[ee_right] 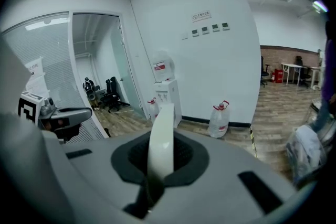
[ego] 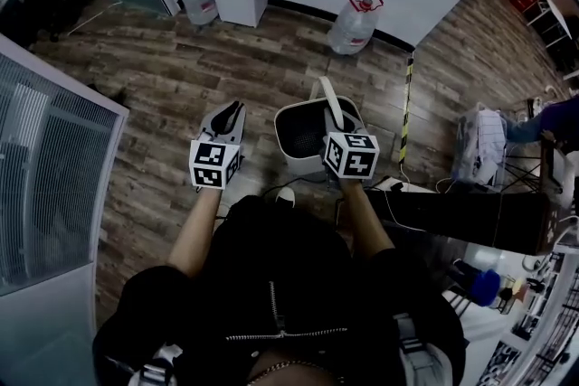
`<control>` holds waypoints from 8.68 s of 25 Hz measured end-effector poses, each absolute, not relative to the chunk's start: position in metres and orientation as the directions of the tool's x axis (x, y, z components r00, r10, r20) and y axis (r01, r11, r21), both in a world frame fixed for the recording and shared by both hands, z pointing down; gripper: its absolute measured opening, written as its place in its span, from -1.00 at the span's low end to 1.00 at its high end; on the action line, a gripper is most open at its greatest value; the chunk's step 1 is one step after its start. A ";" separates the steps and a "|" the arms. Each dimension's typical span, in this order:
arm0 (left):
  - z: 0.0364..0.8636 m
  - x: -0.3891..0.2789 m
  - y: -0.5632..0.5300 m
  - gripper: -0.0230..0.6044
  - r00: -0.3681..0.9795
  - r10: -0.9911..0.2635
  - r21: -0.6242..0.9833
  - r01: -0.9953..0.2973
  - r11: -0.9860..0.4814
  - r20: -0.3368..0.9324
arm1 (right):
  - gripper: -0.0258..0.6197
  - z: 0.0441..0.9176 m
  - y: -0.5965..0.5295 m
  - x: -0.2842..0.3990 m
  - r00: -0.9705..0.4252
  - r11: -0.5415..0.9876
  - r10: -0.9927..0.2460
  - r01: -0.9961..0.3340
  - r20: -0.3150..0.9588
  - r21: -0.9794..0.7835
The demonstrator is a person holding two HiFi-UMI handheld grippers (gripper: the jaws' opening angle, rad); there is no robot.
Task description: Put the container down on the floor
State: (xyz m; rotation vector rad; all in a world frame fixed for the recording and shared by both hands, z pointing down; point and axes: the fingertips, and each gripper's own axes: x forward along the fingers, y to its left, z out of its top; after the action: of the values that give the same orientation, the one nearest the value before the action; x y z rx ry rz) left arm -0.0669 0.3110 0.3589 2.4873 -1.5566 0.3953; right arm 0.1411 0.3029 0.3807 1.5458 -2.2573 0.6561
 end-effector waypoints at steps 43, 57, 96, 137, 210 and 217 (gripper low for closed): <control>0.363 -0.098 0.009 -0.77 0.578 -0.757 0.034 -0.801 -0.598 0.305 | -0.87 0.385 0.031 0.093 -0.252 0.155 -0.802 -0.963 0.541 -0.219; 0.377 -0.114 -0.040 -0.78 0.573 -0.744 0.060 -0.804 -0.591 0.344 | -0.87 0.403 -0.027 0.082 -0.234 0.124 -0.781 -0.967 0.579 -0.224; 0.415 -0.079 -0.311 -0.88 0.432 -0.773 0.029 -0.880 -0.475 0.465 | -0.87 0.525 -0.305 0.115 -0.421 0.188 -0.495 -0.906 0.760 -0.379; 0.854 -0.081 -0.570 -0.88 0.604 -0.648 0.032 -0.742 -0.669 0.464 | -0.86 0.935 -0.625 0.011 -0.563 0.214 -0.544 -0.810 0.622 -0.546; 0.788 -0.065 -0.585 -0.88 0.600 -0.753 -0.081 -0.765 -0.639 0.270 | -0.89 0.860 -0.615 0.007 -0.476 0.496 -0.816 -0.868 0.328 -0.026; 0.680 -0.047 -0.575 -0.88 0.623 -0.701 -0.065 -0.730 -0.681 0.346 | -0.89 0.754 -0.601 0.017 -0.433 0.459 -0.797 -0.887 0.421 -0.043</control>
State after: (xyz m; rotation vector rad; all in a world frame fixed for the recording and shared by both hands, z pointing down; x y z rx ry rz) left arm -0.0474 -0.5745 0.6800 2.7561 -1.2170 0.5337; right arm 0.0167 -0.6011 0.7536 1.4277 -2.3722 0.3686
